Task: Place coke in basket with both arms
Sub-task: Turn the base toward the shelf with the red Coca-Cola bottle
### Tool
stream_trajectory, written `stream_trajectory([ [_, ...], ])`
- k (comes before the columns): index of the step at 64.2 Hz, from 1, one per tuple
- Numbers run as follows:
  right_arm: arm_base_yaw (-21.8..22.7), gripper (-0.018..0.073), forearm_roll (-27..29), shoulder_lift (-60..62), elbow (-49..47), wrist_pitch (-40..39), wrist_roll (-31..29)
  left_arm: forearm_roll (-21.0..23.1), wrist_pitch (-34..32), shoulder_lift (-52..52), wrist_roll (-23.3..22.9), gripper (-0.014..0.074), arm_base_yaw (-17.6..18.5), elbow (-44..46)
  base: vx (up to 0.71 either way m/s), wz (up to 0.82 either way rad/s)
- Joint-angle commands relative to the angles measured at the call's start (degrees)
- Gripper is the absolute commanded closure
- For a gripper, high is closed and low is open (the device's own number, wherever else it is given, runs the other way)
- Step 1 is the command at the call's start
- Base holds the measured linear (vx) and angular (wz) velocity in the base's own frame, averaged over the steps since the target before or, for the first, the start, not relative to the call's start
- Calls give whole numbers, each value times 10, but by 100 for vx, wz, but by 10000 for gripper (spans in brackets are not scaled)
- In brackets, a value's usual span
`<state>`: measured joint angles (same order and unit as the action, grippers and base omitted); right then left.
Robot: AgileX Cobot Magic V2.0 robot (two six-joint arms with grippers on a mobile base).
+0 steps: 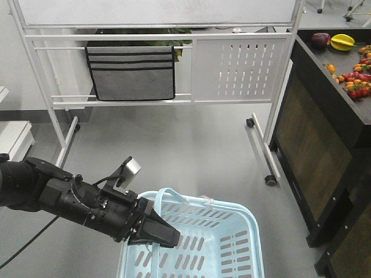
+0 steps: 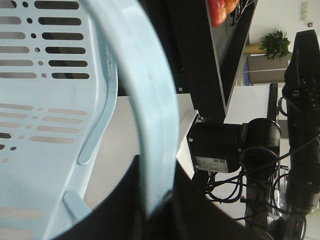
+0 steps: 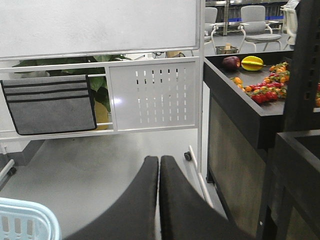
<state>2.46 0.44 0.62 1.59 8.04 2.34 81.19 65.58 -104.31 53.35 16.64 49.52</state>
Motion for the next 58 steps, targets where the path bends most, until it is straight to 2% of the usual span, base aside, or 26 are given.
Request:
stream_trajectory([
  [1, 3, 568, -4, 10, 7, -44, -2, 39, 51, 31, 6, 602, 1, 13, 21, 7],
  [58, 3, 568, -4, 10, 7, -44, -2, 39, 51, 31, 6, 602, 1, 13, 20, 7],
])
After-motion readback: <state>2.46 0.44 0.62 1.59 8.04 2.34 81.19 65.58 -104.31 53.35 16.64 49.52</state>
